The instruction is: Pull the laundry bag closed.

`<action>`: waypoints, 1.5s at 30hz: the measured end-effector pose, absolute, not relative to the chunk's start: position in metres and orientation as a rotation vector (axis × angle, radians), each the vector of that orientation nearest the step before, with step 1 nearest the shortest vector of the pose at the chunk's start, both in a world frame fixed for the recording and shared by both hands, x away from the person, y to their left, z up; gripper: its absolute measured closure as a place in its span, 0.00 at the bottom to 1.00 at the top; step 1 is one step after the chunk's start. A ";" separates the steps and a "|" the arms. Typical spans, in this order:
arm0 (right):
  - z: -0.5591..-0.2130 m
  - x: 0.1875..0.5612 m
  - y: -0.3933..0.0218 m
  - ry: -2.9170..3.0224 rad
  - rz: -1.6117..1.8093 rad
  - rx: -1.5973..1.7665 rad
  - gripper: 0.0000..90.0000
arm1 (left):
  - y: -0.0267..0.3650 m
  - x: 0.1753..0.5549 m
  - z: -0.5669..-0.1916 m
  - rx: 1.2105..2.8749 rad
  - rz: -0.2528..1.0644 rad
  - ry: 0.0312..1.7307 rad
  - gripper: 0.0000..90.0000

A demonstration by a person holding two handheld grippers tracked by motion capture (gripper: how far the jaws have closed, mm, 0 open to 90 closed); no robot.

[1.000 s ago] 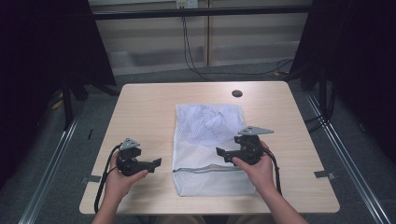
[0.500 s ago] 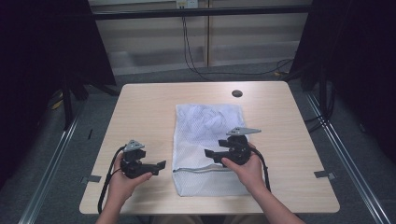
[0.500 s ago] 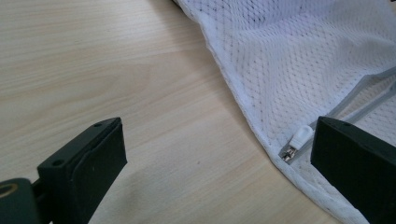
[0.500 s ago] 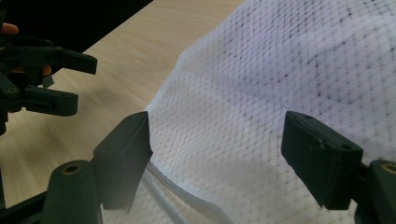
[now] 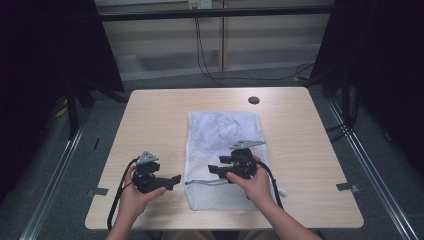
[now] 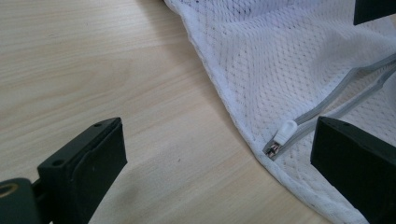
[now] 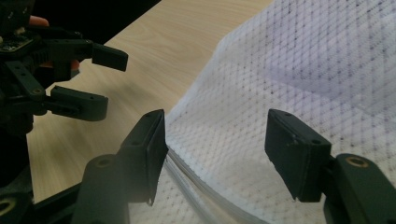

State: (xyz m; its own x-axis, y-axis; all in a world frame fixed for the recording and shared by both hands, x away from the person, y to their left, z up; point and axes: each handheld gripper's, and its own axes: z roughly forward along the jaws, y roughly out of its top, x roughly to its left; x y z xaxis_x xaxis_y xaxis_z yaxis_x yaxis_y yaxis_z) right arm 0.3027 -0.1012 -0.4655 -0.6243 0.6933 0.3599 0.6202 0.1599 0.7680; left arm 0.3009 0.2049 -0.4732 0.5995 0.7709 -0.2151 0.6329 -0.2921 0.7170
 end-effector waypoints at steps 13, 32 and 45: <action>-0.474 0.302 -0.079 2.409 1.534 1.396 0.51 | 0.204 0.301 -0.475 2.007 0.175 1.118 0.04; -0.487 0.306 -0.060 2.443 1.552 1.575 0.65 | 0.203 0.301 -0.477 2.023 0.150 1.115 0.05; -0.495 0.306 -0.048 2.456 1.553 1.632 0.72 | 0.203 0.301 -0.477 2.037 0.139 1.107 0.05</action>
State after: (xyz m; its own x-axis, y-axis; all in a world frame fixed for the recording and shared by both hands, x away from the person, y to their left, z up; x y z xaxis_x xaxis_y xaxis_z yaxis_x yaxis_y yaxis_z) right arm 0.3063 -0.0476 -0.4947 -0.5066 0.6266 0.5922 0.8037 0.0945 0.5875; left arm 0.3009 0.2033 -0.4771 0.6115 0.7472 -0.2601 0.6601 -0.3005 0.6885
